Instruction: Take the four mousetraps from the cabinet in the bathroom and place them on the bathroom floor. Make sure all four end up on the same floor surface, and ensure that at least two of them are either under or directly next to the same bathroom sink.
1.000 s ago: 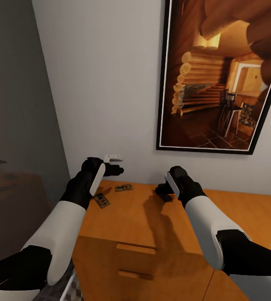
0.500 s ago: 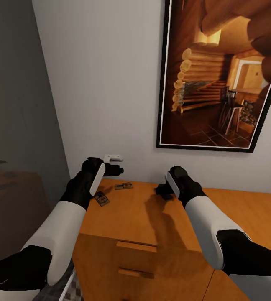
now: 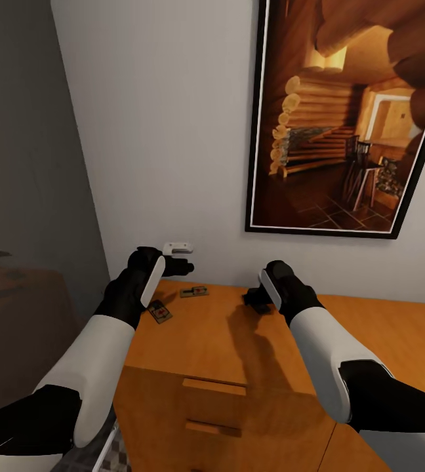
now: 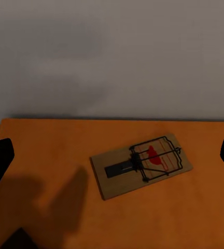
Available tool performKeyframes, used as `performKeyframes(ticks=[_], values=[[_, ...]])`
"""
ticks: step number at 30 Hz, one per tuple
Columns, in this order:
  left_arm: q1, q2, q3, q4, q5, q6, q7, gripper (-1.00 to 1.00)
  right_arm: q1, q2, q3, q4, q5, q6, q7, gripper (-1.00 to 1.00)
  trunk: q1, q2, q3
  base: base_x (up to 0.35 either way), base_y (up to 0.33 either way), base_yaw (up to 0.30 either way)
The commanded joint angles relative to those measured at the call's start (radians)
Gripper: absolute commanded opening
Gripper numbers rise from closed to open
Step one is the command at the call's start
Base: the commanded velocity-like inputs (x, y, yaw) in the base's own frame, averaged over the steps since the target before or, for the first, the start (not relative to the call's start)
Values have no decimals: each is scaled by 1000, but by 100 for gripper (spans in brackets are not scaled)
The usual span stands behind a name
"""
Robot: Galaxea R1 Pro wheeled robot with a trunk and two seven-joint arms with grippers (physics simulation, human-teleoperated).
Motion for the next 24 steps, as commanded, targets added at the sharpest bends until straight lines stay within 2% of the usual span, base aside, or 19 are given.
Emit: performKeyframes(ticks=[1,20,22,24], values=[[-1,0,-1,-1,10,4,8,100,-1,1,-1,-1,2,4,-2,100,0,-1,-1,0,0,0],[-1,0,-1,-1,10,4,8,100,-1,0,-1,-1,2,4,-2,100,0,-1,-1,0,0,0],[5,2,-1,-2,10,8,9,100,-3,12,-4,2,6,4,-3,100,0,-1,-1,0,0,0],[5,2,-1,-2,10,8,8,100,-2,13,-4,2,6,4,-3,100,0,-1,-1,0,0,0]])
